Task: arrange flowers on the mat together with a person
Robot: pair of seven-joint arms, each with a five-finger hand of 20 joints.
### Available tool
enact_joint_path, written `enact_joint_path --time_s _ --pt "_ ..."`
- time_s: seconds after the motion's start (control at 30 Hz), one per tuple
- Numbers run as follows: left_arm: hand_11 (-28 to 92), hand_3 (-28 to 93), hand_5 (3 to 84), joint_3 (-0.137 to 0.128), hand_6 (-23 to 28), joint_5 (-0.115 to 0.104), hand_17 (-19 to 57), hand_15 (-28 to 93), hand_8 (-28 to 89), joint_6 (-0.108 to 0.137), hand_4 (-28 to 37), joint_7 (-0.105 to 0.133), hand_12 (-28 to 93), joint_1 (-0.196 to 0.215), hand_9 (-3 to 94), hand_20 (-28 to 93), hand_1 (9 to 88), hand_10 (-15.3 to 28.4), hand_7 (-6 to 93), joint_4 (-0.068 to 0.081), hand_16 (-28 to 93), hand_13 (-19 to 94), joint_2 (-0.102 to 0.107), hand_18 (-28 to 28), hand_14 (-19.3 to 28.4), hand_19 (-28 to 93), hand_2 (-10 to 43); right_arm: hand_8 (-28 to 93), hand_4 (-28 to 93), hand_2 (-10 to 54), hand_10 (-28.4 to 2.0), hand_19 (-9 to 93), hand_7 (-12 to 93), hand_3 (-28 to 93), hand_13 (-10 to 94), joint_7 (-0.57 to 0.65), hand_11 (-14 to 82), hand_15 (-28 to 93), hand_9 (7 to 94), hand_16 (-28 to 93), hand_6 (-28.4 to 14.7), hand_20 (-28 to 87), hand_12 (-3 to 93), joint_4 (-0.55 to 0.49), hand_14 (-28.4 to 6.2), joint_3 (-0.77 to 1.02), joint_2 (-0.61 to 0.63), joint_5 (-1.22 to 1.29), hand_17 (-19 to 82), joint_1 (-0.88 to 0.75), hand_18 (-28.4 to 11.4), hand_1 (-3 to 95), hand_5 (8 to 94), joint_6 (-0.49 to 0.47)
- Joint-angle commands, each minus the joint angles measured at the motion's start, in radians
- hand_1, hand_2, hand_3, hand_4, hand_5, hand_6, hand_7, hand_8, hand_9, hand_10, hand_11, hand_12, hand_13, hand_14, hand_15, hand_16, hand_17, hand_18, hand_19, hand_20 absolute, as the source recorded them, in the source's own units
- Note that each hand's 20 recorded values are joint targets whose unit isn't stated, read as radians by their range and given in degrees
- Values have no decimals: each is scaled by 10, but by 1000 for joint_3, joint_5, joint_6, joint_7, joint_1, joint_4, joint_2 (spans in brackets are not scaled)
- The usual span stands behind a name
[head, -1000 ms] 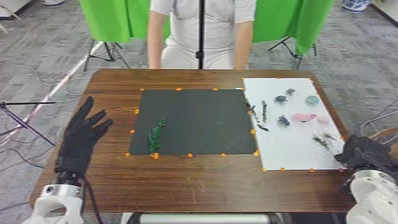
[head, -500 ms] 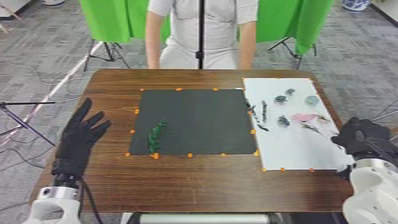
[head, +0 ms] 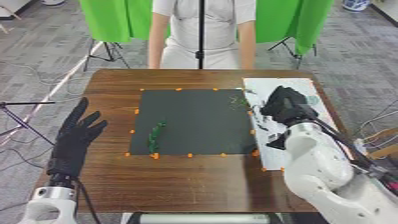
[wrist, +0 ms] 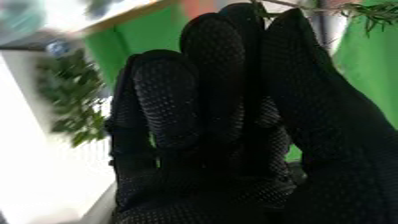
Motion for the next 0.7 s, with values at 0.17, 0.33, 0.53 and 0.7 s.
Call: enact_joint_path --time_s 0.17,0.33,0.53,0.7 --pt "103 766 227 5 -33 8 -101 237 -101 -6 -280 -22 124 -17 286 2 222 124 128 -5 -5 242 -13 265 193 478 38 60 -199 -90 -106 756 199 586 712 16 422 708 840 210 24 335 237 108 -90 -320 -239 -15 255 246 -212 533 855 -130" --pt "103 767 227 7 -33 14 -101 236 -102 -17 -280 -33 124 -23 287 3 223 125 129 -5 -6 242 -19 265 192 477 37 61 -197 -90 -108 760 200 585 712 57 427 715 842 209 22 333 237 142 -95 -360 -277 -23 254 255 -215 533 857 -211" --pt "103 767 227 13 -32 17 -101 234 -102 -25 -280 -39 125 -36 287 3 223 125 128 -1 -6 242 -23 265 193 477 37 74 -177 -88 -113 776 204 582 715 92 446 736 846 209 12 330 240 168 -109 -408 -309 -31 253 269 -223 526 865 -283" --pt "103 768 227 14 -32 20 -101 234 -102 -26 -280 -39 124 -33 286 3 224 124 128 -5 -5 242 -22 265 192 477 37 92 -166 -78 -115 793 207 583 722 100 469 759 857 211 4 325 245 151 -121 -429 -311 -10 259 282 -233 512 883 -304"
